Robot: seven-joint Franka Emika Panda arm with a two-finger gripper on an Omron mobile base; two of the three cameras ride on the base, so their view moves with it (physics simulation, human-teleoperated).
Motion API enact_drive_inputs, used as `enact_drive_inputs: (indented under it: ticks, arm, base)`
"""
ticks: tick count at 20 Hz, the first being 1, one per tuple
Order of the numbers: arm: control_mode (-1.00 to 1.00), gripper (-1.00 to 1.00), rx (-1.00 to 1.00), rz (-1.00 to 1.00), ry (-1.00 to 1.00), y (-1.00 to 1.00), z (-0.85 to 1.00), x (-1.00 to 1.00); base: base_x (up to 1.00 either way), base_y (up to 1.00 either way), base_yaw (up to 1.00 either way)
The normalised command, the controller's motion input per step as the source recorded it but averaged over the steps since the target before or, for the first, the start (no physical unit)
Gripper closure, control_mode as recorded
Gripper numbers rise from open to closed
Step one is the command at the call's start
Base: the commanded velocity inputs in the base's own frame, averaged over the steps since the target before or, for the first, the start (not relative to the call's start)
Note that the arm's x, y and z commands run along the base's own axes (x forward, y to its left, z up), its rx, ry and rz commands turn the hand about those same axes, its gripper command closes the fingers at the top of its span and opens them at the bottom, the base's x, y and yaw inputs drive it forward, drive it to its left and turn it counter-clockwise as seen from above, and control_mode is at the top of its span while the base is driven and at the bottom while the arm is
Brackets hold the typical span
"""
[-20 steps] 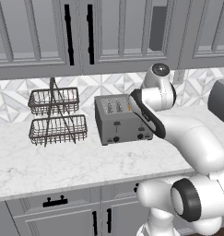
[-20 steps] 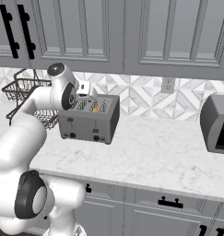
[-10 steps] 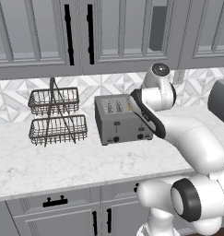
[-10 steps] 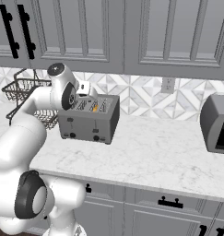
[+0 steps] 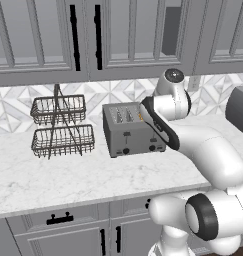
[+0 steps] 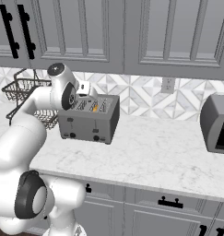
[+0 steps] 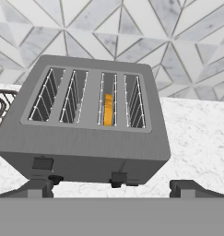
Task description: Start the toaster. Once the lever pops up, take the bread to the plate on the dining counter.
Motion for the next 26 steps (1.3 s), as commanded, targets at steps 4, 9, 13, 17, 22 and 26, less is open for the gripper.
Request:
enact_drive_inputs:
  ticks: [4, 9, 13, 17, 22, 26]
  arm:
    - [-1.0, -1.0, 0.0, 0.0, 0.0, 0.0, 0.0, 0.0]
    - [-1.0, -1.0, 0.0, 0.0, 0.0, 0.0, 0.0, 0.0]
    - [-1.0, -1.0, 0.0, 0.0, 0.0, 0.0, 0.0, 0.0]
    - [-1.0, -1.0, 0.0, 0.0, 0.0, 0.0, 0.0, 0.0]
    - [-1.0, -1.0, 0.0, 0.0, 0.0, 0.0, 0.0, 0.0]
    - [-1.0, -1.0, 0.0, 0.0, 0.0, 0.0, 0.0, 0.0]
  base:
    - [0.0, 0.0, 0.0]
    - [0.0, 0.0, 0.0]
    - [0.0, 0.0, 0.0]
    - [0.0, 0.0, 0.0]
    - [0.0, 0.0, 0.0]
    - [0.0, 0.0, 0.0]
